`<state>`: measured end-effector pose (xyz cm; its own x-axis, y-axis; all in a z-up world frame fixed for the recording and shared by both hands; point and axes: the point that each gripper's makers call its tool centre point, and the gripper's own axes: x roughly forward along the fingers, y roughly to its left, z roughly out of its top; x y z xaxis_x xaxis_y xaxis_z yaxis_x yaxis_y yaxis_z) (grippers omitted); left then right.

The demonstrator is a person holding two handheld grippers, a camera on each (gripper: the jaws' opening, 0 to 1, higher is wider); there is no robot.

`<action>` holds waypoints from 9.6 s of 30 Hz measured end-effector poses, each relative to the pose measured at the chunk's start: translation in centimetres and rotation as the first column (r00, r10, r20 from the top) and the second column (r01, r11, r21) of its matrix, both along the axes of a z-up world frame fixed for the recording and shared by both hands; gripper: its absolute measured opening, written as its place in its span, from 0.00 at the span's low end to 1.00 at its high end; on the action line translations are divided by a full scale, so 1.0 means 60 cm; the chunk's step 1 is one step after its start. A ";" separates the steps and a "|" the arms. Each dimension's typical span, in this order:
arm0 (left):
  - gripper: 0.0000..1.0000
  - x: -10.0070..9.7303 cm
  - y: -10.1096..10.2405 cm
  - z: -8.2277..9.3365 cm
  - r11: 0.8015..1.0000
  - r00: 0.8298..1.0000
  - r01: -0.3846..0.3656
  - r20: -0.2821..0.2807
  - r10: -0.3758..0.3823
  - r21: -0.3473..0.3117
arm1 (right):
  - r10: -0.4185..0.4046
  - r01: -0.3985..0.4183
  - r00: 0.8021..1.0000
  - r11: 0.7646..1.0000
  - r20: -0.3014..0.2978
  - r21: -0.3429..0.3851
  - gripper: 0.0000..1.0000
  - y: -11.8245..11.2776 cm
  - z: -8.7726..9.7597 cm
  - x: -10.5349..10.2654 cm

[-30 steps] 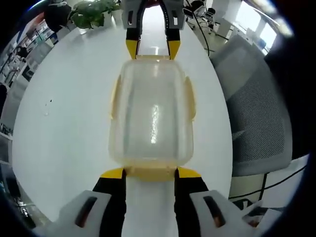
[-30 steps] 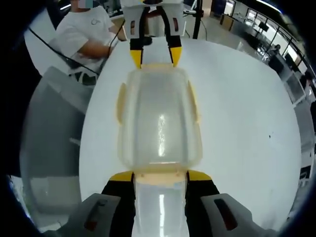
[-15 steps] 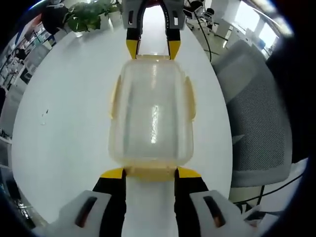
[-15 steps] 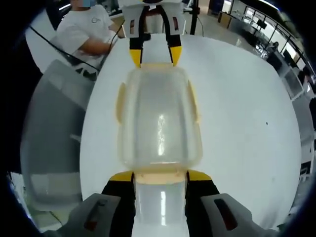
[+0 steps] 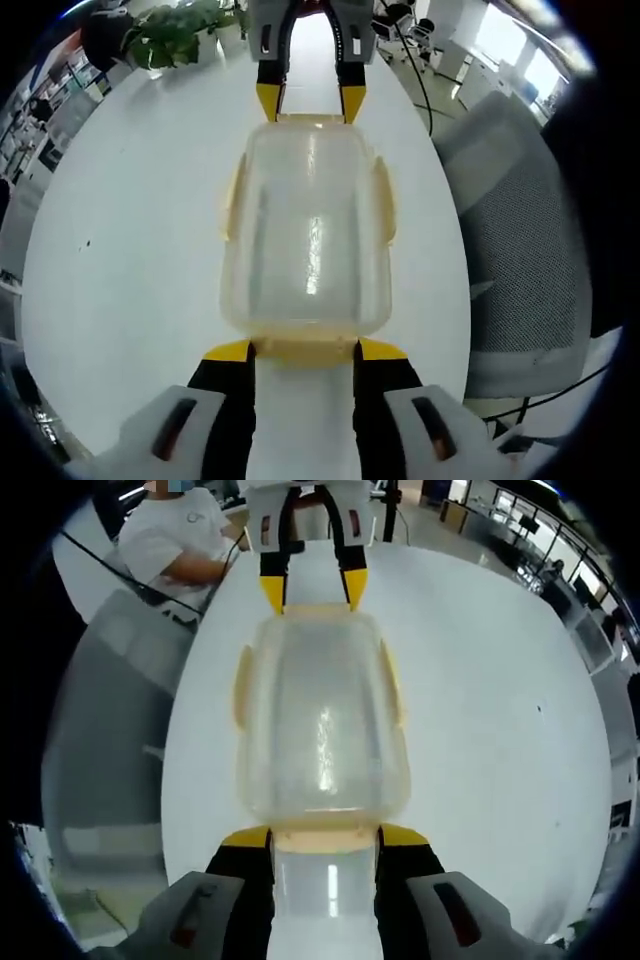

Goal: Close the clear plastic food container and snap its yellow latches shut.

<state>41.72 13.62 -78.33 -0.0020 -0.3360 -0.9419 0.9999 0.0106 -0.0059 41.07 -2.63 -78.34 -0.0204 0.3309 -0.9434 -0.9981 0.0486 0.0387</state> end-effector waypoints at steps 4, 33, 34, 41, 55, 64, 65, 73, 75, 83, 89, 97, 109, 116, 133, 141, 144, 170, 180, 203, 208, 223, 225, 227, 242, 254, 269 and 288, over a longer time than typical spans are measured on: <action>0.36 -0.002 -0.008 0.000 1.000 1.000 0.002 -0.003 -0.002 0.003 | -0.001 0.001 1.000 1.000 0.000 -0.002 0.37 -0.008 -0.002 -0.001; 0.36 0.001 -0.074 -0.005 1.000 1.000 0.005 -0.007 -0.005 0.008 | -0.013 0.013 1.000 1.000 0.001 -0.024 0.37 -0.073 -0.012 -0.002; 0.36 0.001 -0.075 -0.005 1.000 1.000 0.005 -0.007 -0.005 0.008 | -0.013 0.013 1.000 1.000 0.001 -0.025 0.37 -0.075 -0.013 -0.002; 0.36 -0.002 -0.091 -0.010 1.000 1.000 0.003 -0.012 -0.003 0.008 | -0.009 0.009 1.000 0.999 -0.002 -0.037 0.37 -0.091 -0.018 -0.003; 0.36 -0.002 -0.120 -0.013 1.000 1.000 0.005 -0.019 -0.005 0.006 | -0.019 0.018 1.000 0.999 -0.006 -0.045 0.37 -0.120 -0.021 -0.003; 0.36 -0.002 -0.140 -0.016 1.000 1.000 0.005 -0.022 -0.005 0.001 | -0.022 0.022 1.000 0.998 -0.007 -0.052 0.37 -0.140 -0.021 -0.005; 0.36 -0.002 -0.142 -0.016 1.000 1.000 0.006 -0.022 -0.006 0.001 | -0.023 0.023 1.000 0.998 -0.008 -0.053 0.37 -0.143 -0.021 -0.005; 0.37 -0.004 -0.164 -0.020 1.000 1.000 0.013 -0.023 -0.013 -0.003 | -0.029 0.029 1.000 0.998 -0.007 -0.064 0.37 -0.164 -0.025 -0.009; 0.37 -0.003 -0.168 -0.020 1.000 1.000 0.011 -0.023 -0.012 -0.004 | -0.030 0.030 1.000 0.997 -0.005 -0.065 0.37 -0.168 -0.023 -0.008; 0.37 -0.003 -0.186 -0.021 1.000 1.000 0.011 -0.021 -0.011 -0.001 | -0.028 0.028 1.000 0.997 0.005 -0.073 0.37 -0.185 -0.023 -0.005; 0.37 -0.004 -0.195 -0.020 1.000 1.000 0.011 -0.015 -0.011 0.005 | -0.026 0.027 1.000 0.997 0.016 -0.073 0.37 -0.195 -0.022 -0.007; 0.37 -0.005 -0.207 -0.022 1.000 1.000 0.009 -0.003 -0.009 0.009 | -0.023 0.025 0.999 0.997 0.028 -0.076 0.37 -0.208 -0.023 -0.007; 0.37 -0.013 -0.214 -0.024 1.000 1.000 -0.017 -0.003 0.017 0.017 | -0.002 0.006 0.999 0.997 0.049 -0.082 0.37 -0.215 -0.028 -0.007; 0.37 -0.014 -0.214 -0.026 1.000 1.000 -0.017 0.007 0.017 0.019 | 0.000 0.004 0.999 0.997 0.052 -0.078 0.37 -0.215 -0.035 -0.007; 0.37 -0.010 -0.219 -0.033 0.999 0.999 0.031 0.028 -0.032 0.026 | -0.033 0.035 0.999 0.998 0.035 -0.050 0.37 -0.219 -0.041 -0.015; 0.37 -0.006 -0.220 -0.036 0.999 0.999 0.042 0.033 -0.043 0.031 | -0.056 0.057 0.998 0.998 0.031 -0.032 0.37 -0.220 -0.040 -0.018; 0.37 -0.005 -0.220 -0.035 0.999 0.998 0.047 0.035 -0.048 0.027 | -0.060 0.061 0.998 0.998 0.033 -0.030 0.37 -0.220 -0.040 -0.018; 0.39 -0.006 -0.215 -0.036 0.988 0.988 0.128 0.074 -0.134 0.083 | -0.022 0.023 0.999 0.999 0.043 -0.036 0.40 -0.219 -0.036 -0.017; 0.48 -0.008 -0.218 -0.030 0.991 0.992 0.108 0.056 -0.112 0.078 | -0.051 0.052 0.998 0.998 0.040 -0.023 0.45 -0.220 -0.031 -0.017; 0.46 -0.010 -0.212 -0.025 0.998 0.998 0.037 0.039 -0.039 0.057 | -0.161 0.161 0.987 0.987 0.006 0.011 0.44 -0.227 -0.017 -0.023; 0.46 -0.010 -0.207 -0.025 0.998 1.000 -0.017 0.022 0.016 0.060 | -0.230 0.230 0.973 0.973 -0.015 0.013 0.44 -0.232 -0.015 -0.020; 0.42 -0.006 -0.199 -0.018 0.965 0.961 -0.261 -0.086 0.261 0.019 | -0.414 0.418 0.906 0.908 -0.092 0.028 0.44 -0.234 -0.017 -0.025; 0.41 -0.007 -0.203 -0.015 0.952 0.946 -0.305 -0.110 0.304 0.007 | -0.446 0.452 0.889 0.892 -0.102 0.036 0.44 -0.234 -0.016 -0.022; 0.41 -0.006 -0.204 -0.015 0.944 0.936 -0.331 -0.125 0.328 0.001 | -0.457 0.464 0.882 0.884 -0.114 0.053 0.45 -0.230 -0.014 -0.021; 0.36 -0.004 -0.197 -0.020 0.852 0.829 -0.523 -0.217 0.515 0.027 | -0.593 0.608 0.791 0.791 -0.151 0.074 0.47 -0.233 -0.011 -0.007; 0.37 0.001 -0.193 -0.021 0.801 0.777 -0.599 -0.232 0.586 0.018 | -0.716 0.739 0.669 0.670 -0.200 0.072 0.42 -0.231 -0.019 -0.005; 0.34 -0.003 -0.205 -0.024 0.675 0.634 -0.738 -0.332 0.698 0.011 | -0.778 0.809 0.584 0.582 -0.233 0.085 0.35 -0.227 -0.017 -0.004; 0.35 0.007 -0.227 -0.018 0.555 0.502 -0.831 -0.385 0.774 0.033 | -0.799 0.832 0.550 0.549 -0.242 0.078 0.29 -0.229 -0.010 0.004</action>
<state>42.15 -0.02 -79.42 0.0526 -0.4743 -0.8788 0.4919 0.7781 -0.3906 41.28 -16.40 -78.94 0.1978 0.4284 -0.8817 -0.5057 0.8151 0.2826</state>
